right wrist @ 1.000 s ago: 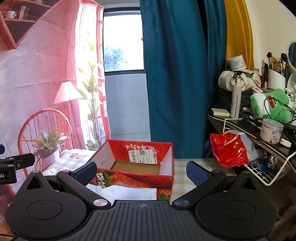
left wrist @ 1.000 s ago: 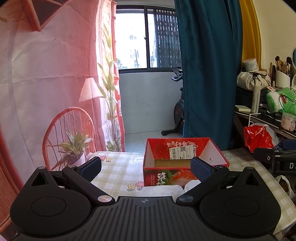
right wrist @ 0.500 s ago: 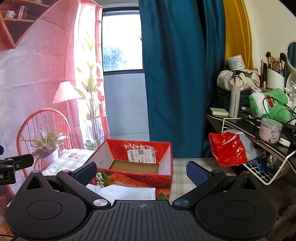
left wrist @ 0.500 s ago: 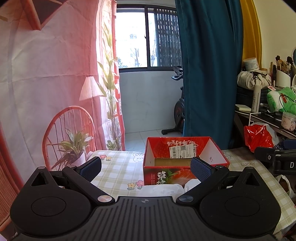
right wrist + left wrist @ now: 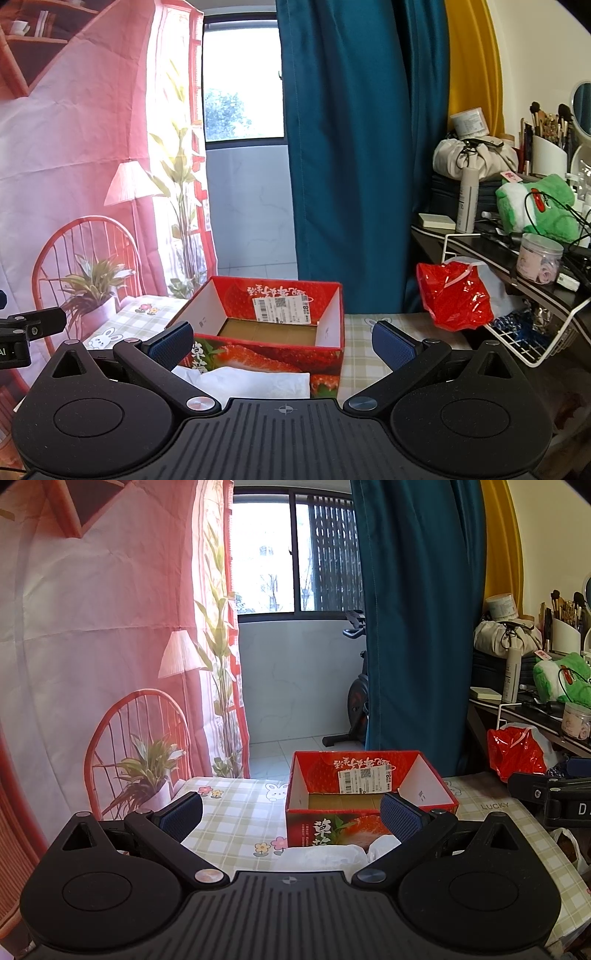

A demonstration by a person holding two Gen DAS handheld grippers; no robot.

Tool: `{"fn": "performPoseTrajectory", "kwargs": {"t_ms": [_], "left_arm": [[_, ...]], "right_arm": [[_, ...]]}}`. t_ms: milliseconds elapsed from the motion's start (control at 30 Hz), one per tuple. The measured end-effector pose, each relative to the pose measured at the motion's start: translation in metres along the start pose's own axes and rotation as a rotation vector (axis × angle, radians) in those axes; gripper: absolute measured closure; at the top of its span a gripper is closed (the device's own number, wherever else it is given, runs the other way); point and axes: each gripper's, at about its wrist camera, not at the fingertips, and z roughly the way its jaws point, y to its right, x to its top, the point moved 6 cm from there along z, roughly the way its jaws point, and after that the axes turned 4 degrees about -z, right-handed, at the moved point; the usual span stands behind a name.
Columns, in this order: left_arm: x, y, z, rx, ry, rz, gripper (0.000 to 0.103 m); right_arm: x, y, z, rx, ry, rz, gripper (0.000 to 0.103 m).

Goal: Organize soft objects

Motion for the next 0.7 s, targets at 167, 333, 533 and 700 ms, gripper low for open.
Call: {"fn": "performPoseTrajectory", "kwargs": {"t_ms": [167,333,533,700], "left_arm": [[-0.003,-0.002,0.002,0.016,-0.005,0.001,0.000],[-0.004,-0.001,0.007,0.040,0.007,0.030,0.000],[-0.007,-0.014,0.028,0.041,0.000,-0.024,0.000],[-0.009,-0.022,0.056,0.032,-0.018,-0.041,0.001]], "right_arm": [[0.001,0.000,0.000,0.001,0.003,0.001,0.000],[-0.005,0.004,0.004,0.003,0.004,0.015,0.000],[-0.006,0.005,0.021,0.022,0.005,0.007,0.000],[0.004,0.002,0.051,0.081,0.028,-0.018,0.000]]}}
